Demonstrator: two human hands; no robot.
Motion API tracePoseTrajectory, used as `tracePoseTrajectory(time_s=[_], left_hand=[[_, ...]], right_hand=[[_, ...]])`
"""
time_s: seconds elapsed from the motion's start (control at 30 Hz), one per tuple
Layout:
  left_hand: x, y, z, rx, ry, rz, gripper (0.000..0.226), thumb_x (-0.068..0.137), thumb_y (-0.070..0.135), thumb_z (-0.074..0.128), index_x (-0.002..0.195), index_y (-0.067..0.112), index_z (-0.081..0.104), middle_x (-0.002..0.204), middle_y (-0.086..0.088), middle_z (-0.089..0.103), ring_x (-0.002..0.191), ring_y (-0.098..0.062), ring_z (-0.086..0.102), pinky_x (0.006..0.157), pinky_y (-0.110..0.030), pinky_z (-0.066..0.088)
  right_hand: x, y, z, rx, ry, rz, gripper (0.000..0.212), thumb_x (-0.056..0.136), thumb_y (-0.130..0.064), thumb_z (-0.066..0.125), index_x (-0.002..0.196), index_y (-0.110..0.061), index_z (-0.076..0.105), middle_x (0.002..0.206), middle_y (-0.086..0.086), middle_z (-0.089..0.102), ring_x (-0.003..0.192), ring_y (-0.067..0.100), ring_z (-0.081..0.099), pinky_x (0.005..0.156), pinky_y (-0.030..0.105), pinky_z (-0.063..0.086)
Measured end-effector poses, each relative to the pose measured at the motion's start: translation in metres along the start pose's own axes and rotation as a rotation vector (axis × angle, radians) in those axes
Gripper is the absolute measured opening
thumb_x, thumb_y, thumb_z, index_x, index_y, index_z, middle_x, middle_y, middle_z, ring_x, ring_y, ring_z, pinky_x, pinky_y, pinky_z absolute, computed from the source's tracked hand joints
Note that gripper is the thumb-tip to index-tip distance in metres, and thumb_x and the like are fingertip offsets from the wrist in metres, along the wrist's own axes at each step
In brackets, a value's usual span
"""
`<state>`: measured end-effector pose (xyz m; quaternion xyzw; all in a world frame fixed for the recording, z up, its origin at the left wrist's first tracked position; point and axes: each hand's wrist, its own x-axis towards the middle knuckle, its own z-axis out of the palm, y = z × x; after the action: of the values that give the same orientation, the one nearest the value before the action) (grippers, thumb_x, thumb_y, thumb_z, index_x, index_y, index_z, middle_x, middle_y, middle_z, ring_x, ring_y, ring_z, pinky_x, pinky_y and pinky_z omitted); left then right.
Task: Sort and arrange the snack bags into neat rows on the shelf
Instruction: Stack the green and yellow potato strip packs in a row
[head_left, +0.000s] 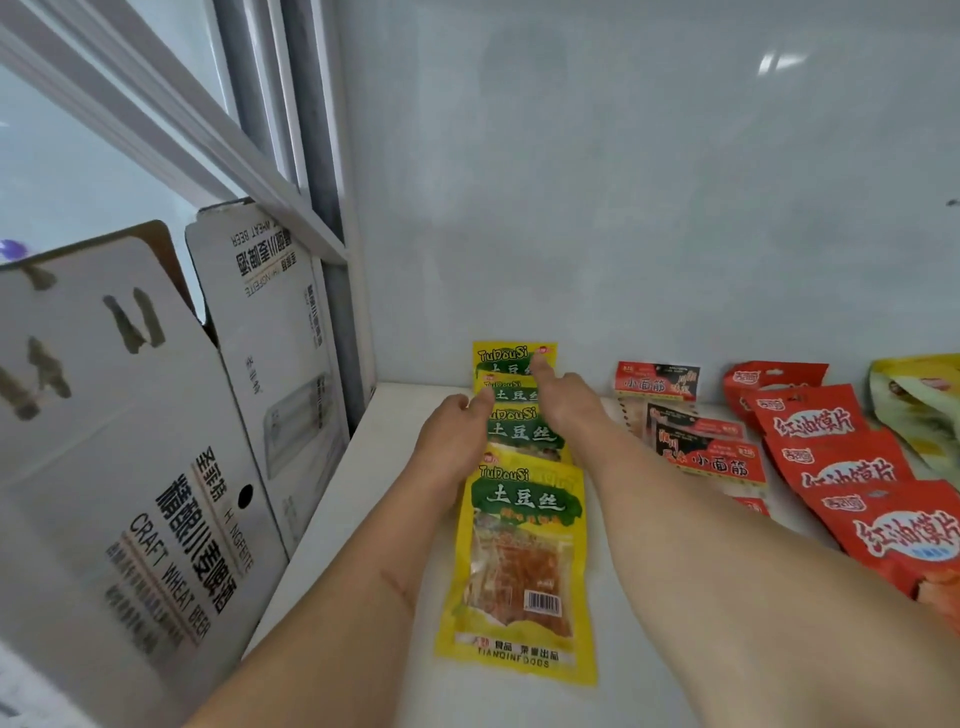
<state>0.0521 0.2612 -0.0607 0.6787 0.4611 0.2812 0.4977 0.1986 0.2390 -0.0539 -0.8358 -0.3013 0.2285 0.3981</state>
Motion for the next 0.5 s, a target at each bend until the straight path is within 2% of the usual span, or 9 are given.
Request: tracePoseTrajectory(time_s=[0.07,0.17,0.23,0.3,0.37,0.43,0.5], left_hand=[[-0.001,0.0,0.003,0.023,-0.003,0.008,0.054,0.103,0.052,0.04,0.133,0.01,0.055,0.122,-0.007,0.065,0.095,-0.021,0.066,0.093,-0.041,0.053],[-0.009,0.004,-0.002,0.095,-0.012,0.02,0.063,0.102,0.053,0.04,0.147,0.01,0.043,0.145,-0.012,0.053,0.124,-0.027,0.057,0.106,-0.037,0.045],[-0.02,0.006,-0.008,0.219,-0.01,0.047,0.067,0.102,0.052,0.04,0.153,0.01,0.032,0.157,-0.011,0.039,0.139,-0.027,0.043,0.109,-0.033,0.036],[-0.037,0.004,-0.011,0.33,-0.043,0.111,0.065,0.103,0.05,0.041,0.155,0.012,0.029,0.159,-0.011,0.033,0.143,-0.027,0.036,0.111,-0.033,0.032],[-0.055,-0.006,-0.011,0.5,-0.107,0.19,0.068,0.102,0.054,0.039,0.158,0.02,0.021,0.164,-0.009,0.02,0.149,-0.027,0.023,0.119,-0.037,0.023],[-0.069,-0.018,-0.007,0.685,-0.169,0.219,0.07,0.1,0.06,0.035,0.159,0.028,0.013,0.167,-0.002,0.005,0.152,-0.027,0.009,0.122,-0.041,0.017],[-0.073,-0.027,-0.004,0.816,-0.192,0.235,0.07,0.1,0.062,0.03,0.159,0.03,0.01,0.168,-0.001,-0.002,0.153,-0.028,0.005,0.123,-0.043,0.015]], right_hand=[[0.005,-0.002,0.006,-0.062,0.011,0.014,0.084,0.095,-0.068,0.029,0.149,-0.004,0.032,0.153,0.016,0.04,0.139,0.034,0.039,0.114,0.045,0.031],[0.004,-0.004,0.007,-0.25,0.157,-0.036,0.078,0.095,-0.066,0.03,0.146,-0.008,0.036,0.149,0.017,0.042,0.136,0.036,0.04,0.11,0.049,0.032],[0.0,-0.008,0.004,-0.385,0.221,-0.191,0.071,0.097,-0.062,0.031,0.146,-0.011,0.038,0.149,0.016,0.042,0.136,0.037,0.039,0.108,0.05,0.032],[-0.001,-0.012,0.005,-0.468,0.162,-0.34,0.065,0.098,-0.059,0.032,0.148,-0.017,0.038,0.153,0.011,0.038,0.138,0.035,0.037,0.109,0.05,0.032],[0.0,-0.013,0.009,-0.553,0.036,-0.403,0.062,0.099,-0.058,0.031,0.149,-0.023,0.038,0.157,0.006,0.035,0.141,0.032,0.033,0.111,0.049,0.03],[0.002,-0.008,0.015,-0.628,-0.055,-0.393,0.061,0.099,-0.06,0.028,0.149,-0.027,0.039,0.158,0.004,0.034,0.142,0.032,0.032,0.113,0.05,0.029],[0.003,0.0,0.018,-0.651,-0.09,-0.341,0.061,0.098,-0.061,0.026,0.147,-0.029,0.042,0.155,0.005,0.038,0.14,0.033,0.035,0.111,0.051,0.03]])
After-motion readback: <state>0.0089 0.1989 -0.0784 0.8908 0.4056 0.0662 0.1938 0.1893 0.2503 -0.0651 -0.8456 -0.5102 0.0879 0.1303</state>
